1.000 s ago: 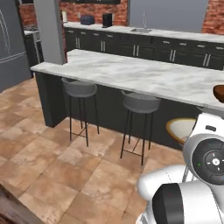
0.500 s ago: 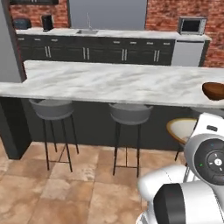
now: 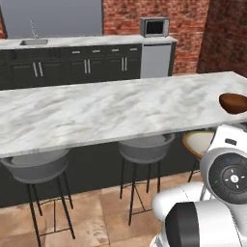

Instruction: Pick up the bowls from the cabinet and place each bowl in front of a stool on the dining counter.

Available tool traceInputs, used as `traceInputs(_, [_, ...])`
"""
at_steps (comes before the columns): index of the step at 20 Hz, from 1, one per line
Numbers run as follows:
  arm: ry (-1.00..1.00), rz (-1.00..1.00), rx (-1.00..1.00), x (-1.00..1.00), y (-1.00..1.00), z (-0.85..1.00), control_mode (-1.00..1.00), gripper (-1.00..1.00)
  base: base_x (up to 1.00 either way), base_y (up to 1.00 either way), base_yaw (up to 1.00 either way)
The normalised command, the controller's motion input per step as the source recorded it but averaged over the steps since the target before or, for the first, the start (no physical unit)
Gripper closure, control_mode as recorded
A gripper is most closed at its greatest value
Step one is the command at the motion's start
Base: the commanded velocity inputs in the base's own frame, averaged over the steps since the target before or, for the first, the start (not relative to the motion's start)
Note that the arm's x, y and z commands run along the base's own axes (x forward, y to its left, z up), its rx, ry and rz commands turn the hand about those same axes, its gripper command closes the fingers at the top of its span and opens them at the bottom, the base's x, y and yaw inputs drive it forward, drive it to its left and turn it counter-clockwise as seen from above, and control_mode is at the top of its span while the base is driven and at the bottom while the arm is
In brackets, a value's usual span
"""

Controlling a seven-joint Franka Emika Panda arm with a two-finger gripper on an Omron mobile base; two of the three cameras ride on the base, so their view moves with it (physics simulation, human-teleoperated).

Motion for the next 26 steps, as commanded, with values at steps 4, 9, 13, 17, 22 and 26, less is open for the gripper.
traceInputs(4, [0.0, 0.0, 0.0, 0.0, 0.0, 0.0, 1.0, 1.0, 0.78, 0.11, -0.12])
traceInputs(9, [0.0, 0.0, 0.0, 0.0, 0.0, 0.0, 1.0, 1.0, 0.95, 0.0, 0.02])
traceInputs(13, [0.0, 0.0, 0.0, 0.0, 0.0, 0.0, 1.0, 1.0, 0.82, 0.0, 0.03])
traceInputs(17, [0.0, 0.0, 0.0, 0.0, 0.0, 0.0, 1.0, 1.0, 0.47, -0.04, 0.01])
traceInputs(22, [0.0, 0.0, 0.0, 0.0, 0.0, 0.0, 1.0, 1.0, 0.1, 0.0, 0.0])
traceInputs(26, [0.0, 0.0, 0.0, 0.0, 0.0, 0.0, 1.0, 1.0, 0.03, 0.0, 0.0])
